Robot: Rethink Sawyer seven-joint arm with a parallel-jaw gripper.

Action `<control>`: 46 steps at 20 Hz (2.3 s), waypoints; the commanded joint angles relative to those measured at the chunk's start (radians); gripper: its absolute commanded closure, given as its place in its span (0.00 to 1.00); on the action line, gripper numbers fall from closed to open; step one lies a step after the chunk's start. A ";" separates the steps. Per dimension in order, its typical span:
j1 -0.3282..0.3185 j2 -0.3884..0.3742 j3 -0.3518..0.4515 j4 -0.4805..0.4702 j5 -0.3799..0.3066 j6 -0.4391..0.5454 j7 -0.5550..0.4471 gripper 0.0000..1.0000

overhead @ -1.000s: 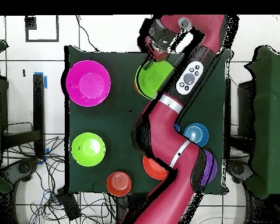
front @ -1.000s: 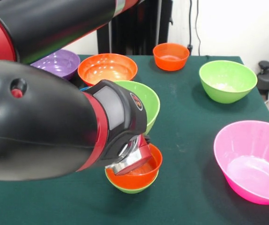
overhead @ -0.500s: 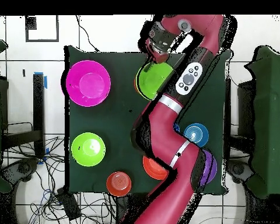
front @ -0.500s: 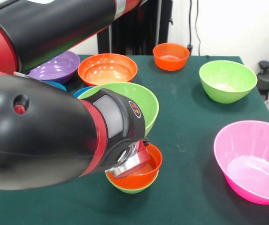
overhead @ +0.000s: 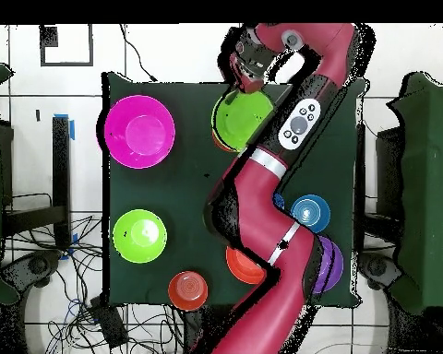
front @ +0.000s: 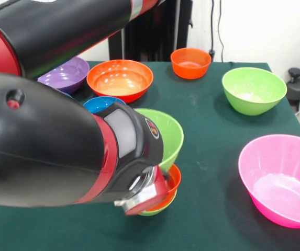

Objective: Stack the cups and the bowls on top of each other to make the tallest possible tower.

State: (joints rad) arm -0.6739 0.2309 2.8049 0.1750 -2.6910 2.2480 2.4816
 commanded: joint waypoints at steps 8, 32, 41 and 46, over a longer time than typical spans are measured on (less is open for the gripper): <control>-0.002 0.008 0.008 -0.169 -0.070 -0.155 0.375 1.00; 0.001 0.027 0.006 -0.164 -0.086 -0.058 0.182 1.00; 0.005 0.026 -0.016 -0.155 -0.089 -0.022 0.111 1.00; 0.008 0.019 -0.027 -0.152 -0.085 0.014 0.067 1.00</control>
State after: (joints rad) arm -0.6747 0.2602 2.8695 0.1733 -2.7011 2.1329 2.6535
